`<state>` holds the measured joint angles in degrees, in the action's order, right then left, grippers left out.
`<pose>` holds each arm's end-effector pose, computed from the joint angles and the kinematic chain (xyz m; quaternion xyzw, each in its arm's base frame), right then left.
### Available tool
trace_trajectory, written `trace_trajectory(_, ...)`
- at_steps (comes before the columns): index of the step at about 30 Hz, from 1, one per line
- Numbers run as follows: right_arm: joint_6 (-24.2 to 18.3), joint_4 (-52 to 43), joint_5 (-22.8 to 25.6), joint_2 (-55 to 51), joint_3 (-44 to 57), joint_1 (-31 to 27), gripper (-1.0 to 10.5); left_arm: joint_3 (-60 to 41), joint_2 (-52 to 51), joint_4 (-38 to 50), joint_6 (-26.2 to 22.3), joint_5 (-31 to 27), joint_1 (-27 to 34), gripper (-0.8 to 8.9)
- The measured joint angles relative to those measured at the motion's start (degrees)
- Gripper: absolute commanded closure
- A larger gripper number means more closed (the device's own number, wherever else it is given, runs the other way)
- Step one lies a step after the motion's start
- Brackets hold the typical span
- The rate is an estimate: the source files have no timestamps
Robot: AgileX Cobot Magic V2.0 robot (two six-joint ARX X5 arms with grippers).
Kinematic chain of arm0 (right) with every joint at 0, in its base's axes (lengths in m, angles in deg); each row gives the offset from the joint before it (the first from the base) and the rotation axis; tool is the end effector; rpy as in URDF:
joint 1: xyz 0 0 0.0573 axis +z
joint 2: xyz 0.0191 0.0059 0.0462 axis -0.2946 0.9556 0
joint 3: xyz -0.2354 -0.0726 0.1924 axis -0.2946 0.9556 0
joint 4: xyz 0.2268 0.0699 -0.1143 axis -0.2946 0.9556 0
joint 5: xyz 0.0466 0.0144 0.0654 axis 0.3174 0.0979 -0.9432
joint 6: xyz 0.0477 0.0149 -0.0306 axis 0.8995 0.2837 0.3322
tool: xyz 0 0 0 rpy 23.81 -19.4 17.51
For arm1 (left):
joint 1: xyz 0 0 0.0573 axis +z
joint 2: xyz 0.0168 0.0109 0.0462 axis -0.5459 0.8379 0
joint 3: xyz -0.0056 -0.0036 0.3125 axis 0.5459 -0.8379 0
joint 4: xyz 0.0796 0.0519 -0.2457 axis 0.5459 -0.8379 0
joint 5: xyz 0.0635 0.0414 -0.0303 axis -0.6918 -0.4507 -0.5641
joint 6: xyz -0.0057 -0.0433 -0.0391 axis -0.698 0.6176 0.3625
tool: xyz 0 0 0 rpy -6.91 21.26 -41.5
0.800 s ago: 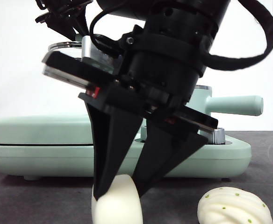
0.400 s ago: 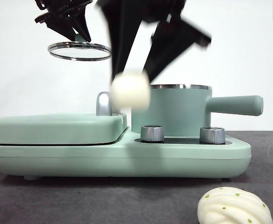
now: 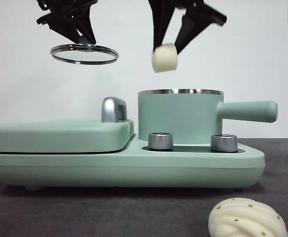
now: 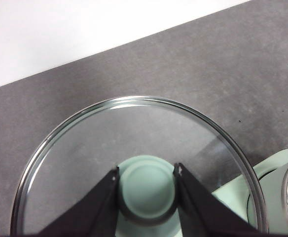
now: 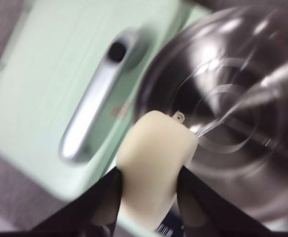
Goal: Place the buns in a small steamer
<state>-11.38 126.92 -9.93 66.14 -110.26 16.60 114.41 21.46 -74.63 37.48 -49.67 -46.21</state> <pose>0.3231 0.2236 0.3967 -0.0199 0.5463 0.2607 0.7958 0.4372 -0.1112 0.4415 0.0639 0.3029 -0.2472 0.9182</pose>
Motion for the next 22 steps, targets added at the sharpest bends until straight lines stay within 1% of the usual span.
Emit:
trace_trajectory(3, -1.64, 1.18, 0.00, 4.52, -4.94, -1.75, 7.9, 0.00, 0.00, 0.00, 0.00, 0.00, 0.00, 7.86)
trace_trajectory(6, -2.89, 1.46, 0.02, 8.20, -7.48, -2.95, 7.9, 0.00, 0.00, 0.00, 0.00, 0.00, 0.00, 7.86)
trace_trajectory(12, -3.76, 1.70, 0.00, 13.60, -8.07, -4.50, 7.9, 0.00, 0.00, 0.00, 0.00, 0.00, 0.00, 7.86)
trace_trajectory(19, -4.85, 1.33, -0.13, 15.61, -8.09, -4.90, 7.8, 0.00, 0.00, 0.00, 0.00, 0.00, 0.00, 7.86)
trace_trajectory(20, -4.87, 1.38, -0.13, 15.65, -8.09, -4.94, 7.7, 0.00, 0.00, 0.00, 0.00, 0.00, 0.00, 7.86)
trace_trajectory(22, -4.92, 1.36, -0.13, 15.65, -8.11, -5.09, 7.3, 0.00, 0.00, -0.02, 0.00, 0.00, 0.00, 7.86)
